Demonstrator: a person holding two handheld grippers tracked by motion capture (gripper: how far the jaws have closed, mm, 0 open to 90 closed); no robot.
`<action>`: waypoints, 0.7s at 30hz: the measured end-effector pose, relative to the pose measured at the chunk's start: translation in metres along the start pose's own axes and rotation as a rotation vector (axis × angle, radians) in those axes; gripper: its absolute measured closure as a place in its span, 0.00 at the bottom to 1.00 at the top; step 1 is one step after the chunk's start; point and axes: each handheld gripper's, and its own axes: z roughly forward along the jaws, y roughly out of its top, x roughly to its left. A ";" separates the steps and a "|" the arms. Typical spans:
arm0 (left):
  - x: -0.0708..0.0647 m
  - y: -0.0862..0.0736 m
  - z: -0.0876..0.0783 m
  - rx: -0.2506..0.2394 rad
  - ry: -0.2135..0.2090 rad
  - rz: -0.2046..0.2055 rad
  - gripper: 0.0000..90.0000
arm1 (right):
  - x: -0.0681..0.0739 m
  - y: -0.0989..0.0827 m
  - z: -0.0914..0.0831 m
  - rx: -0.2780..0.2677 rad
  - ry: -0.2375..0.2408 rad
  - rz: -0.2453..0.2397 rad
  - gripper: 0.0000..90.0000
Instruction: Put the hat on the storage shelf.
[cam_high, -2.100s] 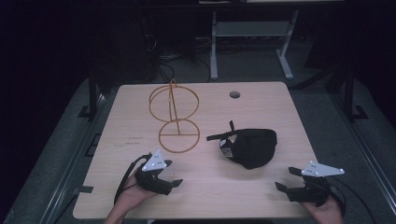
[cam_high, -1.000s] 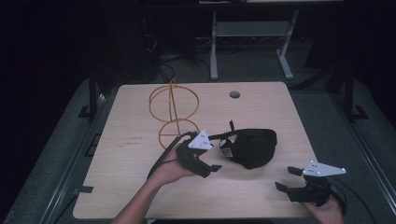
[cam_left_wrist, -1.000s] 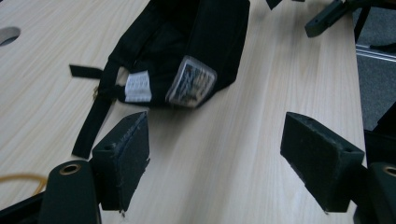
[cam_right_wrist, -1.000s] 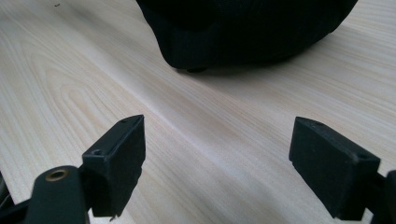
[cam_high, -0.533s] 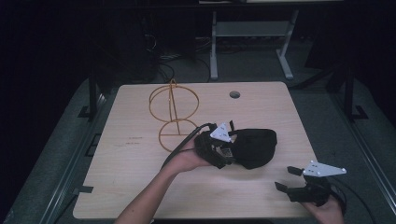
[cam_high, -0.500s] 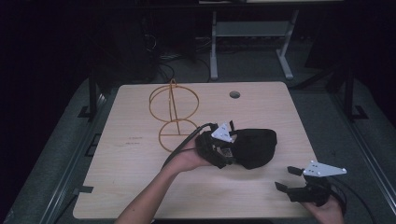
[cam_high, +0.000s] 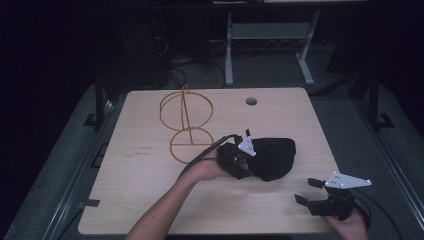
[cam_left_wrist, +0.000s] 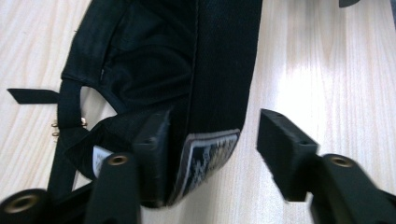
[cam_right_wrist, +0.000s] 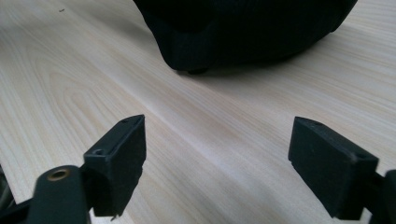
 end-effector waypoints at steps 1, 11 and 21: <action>-0.001 0.001 0.001 -0.010 0.001 -0.001 0.58 | 0.000 0.000 0.000 0.000 0.001 -0.002 0.22; -0.010 0.010 -0.003 -0.042 -0.006 0.031 0.78 | 0.001 0.001 -0.001 -0.017 0.015 0.001 0.25; -0.011 0.022 -0.012 -0.129 -0.069 0.008 0.89 | 0.006 0.008 -0.002 -0.072 0.025 0.010 0.28</action>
